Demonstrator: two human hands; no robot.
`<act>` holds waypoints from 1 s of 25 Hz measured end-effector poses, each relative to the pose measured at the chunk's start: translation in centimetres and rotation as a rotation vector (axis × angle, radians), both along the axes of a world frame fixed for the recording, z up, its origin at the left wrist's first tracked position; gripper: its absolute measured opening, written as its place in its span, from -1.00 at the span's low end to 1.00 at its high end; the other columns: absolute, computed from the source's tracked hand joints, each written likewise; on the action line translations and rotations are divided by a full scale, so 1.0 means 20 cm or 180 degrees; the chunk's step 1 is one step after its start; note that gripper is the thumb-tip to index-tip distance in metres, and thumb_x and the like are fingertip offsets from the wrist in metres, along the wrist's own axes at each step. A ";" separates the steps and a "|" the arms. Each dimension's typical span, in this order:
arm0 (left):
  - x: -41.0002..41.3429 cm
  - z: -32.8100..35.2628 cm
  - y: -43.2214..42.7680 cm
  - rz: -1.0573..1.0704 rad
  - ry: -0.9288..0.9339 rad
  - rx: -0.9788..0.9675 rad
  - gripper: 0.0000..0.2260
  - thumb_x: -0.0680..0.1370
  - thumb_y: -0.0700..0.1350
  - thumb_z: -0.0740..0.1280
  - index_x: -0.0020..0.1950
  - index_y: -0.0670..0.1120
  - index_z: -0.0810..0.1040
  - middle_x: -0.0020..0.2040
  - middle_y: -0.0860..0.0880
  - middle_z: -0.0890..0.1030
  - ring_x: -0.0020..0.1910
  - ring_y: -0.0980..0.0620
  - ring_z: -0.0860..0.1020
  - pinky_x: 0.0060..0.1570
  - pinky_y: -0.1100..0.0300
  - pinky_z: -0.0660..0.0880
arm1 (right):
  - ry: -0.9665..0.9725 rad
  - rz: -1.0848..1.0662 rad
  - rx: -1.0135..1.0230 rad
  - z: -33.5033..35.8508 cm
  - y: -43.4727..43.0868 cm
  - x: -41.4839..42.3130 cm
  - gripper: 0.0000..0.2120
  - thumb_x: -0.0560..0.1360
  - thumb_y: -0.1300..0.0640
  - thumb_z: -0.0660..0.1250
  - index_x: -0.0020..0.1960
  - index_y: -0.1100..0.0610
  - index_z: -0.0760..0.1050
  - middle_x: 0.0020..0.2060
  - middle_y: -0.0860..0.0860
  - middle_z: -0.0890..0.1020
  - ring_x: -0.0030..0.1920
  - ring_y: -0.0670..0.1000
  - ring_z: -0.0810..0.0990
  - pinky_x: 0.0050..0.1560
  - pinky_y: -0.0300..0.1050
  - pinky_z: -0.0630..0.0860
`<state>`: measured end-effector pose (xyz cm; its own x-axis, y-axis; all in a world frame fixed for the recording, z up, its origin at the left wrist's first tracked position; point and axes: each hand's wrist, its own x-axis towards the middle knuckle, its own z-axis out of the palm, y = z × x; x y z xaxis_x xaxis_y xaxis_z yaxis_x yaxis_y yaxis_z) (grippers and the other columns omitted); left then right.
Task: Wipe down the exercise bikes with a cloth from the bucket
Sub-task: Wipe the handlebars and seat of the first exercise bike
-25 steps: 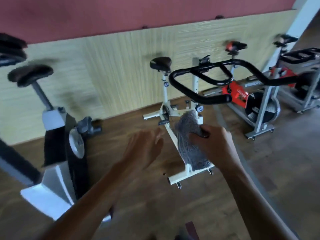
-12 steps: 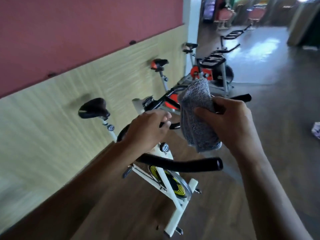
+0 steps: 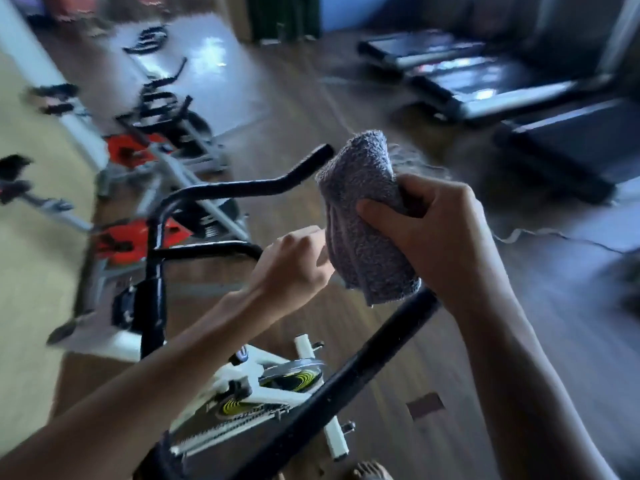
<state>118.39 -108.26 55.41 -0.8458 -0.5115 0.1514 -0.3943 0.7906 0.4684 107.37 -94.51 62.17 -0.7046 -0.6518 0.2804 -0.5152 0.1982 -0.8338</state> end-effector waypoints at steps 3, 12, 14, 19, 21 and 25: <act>0.01 -0.02 -0.03 -0.0749 0.0165 0.0140 -0.89 0.50 -0.07 0.27 -0.22 -0.01 0.45 -0.28 0.08 0.46 -0.21 -0.10 0.54 -0.20 0.06 0.48 | -0.0106 -0.0731 -0.0026 -0.03 0.11 0.18 -0.74 0.41 -0.02 0.51 -0.16 0.18 0.61 -0.35 0.07 0.63 -0.24 0.15 0.60 -0.22 0.10 0.56; -0.04 -0.09 0.21 -0.1399 0.0415 0.1367 -0.85 0.55 -0.18 0.39 0.07 -0.01 0.66 -0.08 0.08 0.70 -0.11 0.16 0.63 0.02 0.33 0.52 | -0.0218 -0.2409 -0.0117 -0.20 0.52 0.57 -0.77 0.47 0.00 0.48 -0.25 0.09 0.54 -0.42 -0.07 0.60 -0.39 -0.05 0.53 -0.35 -0.08 0.40; -0.02 -0.08 0.27 -0.1243 0.0563 0.1662 -0.84 0.56 -0.18 0.37 0.10 -0.01 0.66 -0.07 0.10 0.70 -0.08 0.20 0.63 -0.02 0.42 0.48 | -0.0174 -0.2692 -0.0188 -0.29 0.56 0.60 -0.79 0.46 0.00 0.49 -0.25 0.06 0.53 -0.41 -0.15 0.60 -0.39 -0.12 0.52 -0.36 -0.17 0.38; -0.02 -0.10 0.33 -0.1040 0.0681 0.2141 -0.78 0.56 -0.19 0.35 0.19 -0.05 0.64 0.00 0.09 0.70 0.03 0.17 0.64 0.18 0.20 0.54 | 0.0307 -0.3154 -0.0590 -0.53 0.49 0.60 -0.83 0.45 0.11 0.45 0.04 0.06 0.62 -0.22 -0.14 0.62 -0.18 -0.06 0.60 -0.19 -0.41 0.36; -0.02 -0.11 0.32 -0.1001 0.0637 0.2305 -0.77 0.52 -0.14 0.37 0.16 -0.02 0.66 -0.01 0.09 0.71 0.03 0.15 0.65 0.21 0.06 0.56 | 0.0566 -0.3168 -0.0790 -0.60 0.43 0.57 -0.66 0.43 0.17 0.40 0.20 0.12 0.61 -0.14 -0.09 0.55 -0.13 -0.13 0.53 -0.06 -0.50 0.34; 0.00 -0.12 0.32 -0.0910 0.0560 0.2560 -0.66 0.41 -0.02 0.33 0.16 -0.01 0.67 -0.01 0.09 0.73 0.05 0.09 0.67 0.23 -0.04 0.55 | 0.0987 -0.2790 -0.0800 -0.70 0.38 0.48 -0.44 0.41 0.30 0.40 0.40 0.08 0.52 -0.15 -0.01 0.43 -0.17 -0.03 0.47 0.03 -0.45 0.36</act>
